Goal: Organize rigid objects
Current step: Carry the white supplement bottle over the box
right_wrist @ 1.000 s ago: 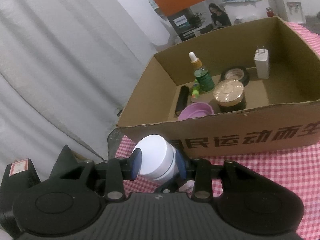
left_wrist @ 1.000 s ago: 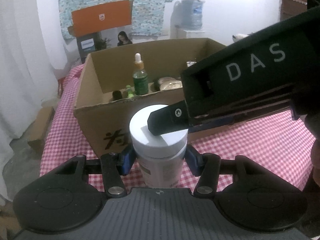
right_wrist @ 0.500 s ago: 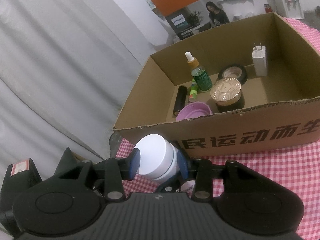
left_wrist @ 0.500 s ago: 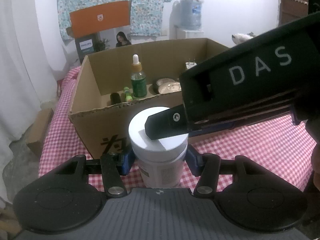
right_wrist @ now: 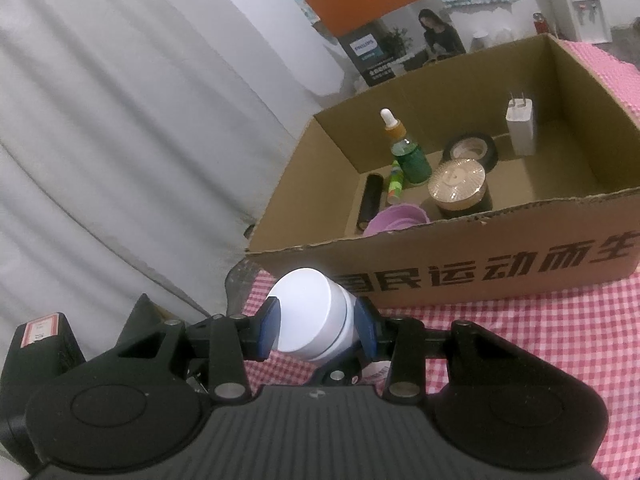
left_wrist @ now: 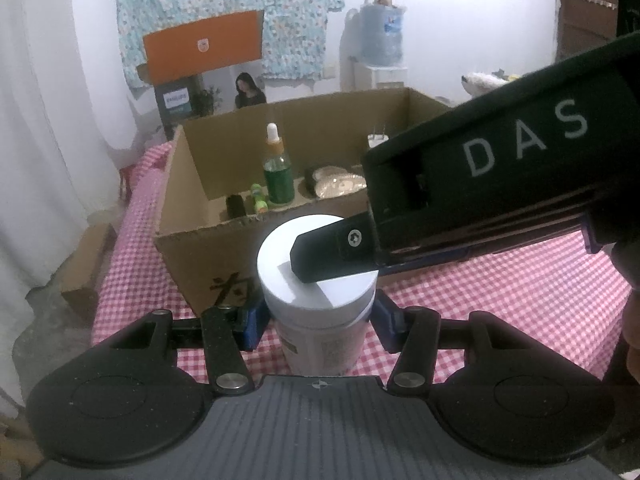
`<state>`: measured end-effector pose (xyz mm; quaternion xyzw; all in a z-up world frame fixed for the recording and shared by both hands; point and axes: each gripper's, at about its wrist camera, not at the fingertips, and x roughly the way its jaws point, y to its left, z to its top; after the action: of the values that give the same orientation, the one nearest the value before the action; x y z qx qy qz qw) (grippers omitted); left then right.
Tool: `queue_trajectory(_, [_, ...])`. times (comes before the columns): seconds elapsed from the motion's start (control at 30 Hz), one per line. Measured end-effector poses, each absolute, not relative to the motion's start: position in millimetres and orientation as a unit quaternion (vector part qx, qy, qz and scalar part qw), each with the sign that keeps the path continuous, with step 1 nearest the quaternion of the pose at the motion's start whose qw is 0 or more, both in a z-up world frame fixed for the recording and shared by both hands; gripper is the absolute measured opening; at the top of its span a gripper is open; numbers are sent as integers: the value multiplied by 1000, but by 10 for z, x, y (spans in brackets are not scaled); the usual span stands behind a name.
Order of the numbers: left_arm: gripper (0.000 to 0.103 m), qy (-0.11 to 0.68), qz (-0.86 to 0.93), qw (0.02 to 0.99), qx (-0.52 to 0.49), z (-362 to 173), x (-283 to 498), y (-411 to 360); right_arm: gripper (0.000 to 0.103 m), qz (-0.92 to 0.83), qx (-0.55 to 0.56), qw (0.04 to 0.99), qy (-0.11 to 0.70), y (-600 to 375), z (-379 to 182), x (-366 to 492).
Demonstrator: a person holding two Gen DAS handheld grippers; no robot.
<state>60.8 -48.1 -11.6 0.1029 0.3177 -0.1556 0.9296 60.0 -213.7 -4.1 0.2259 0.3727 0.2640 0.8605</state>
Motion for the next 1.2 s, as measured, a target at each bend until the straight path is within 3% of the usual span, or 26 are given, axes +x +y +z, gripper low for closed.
queue_trajectory(0.37, [53, 249, -145, 950, 123, 454, 191, -485, 45, 305, 211, 875, 311, -2175, 498, 200])
queue_trajectory(0.63, [53, 212, -179, 953, 123, 860, 385, -703, 45, 304, 201, 891, 271, -2395, 1011, 254])
queue_trajectory(0.87, [53, 240, -218, 939, 113, 850, 888, -1053, 45, 268, 206, 897, 285, -2711, 1085, 594])
queue_trajectory(1.2, [53, 307, -228, 917, 117, 479, 1371, -1370, 45, 245, 241, 878, 334, -3120, 669, 1149])
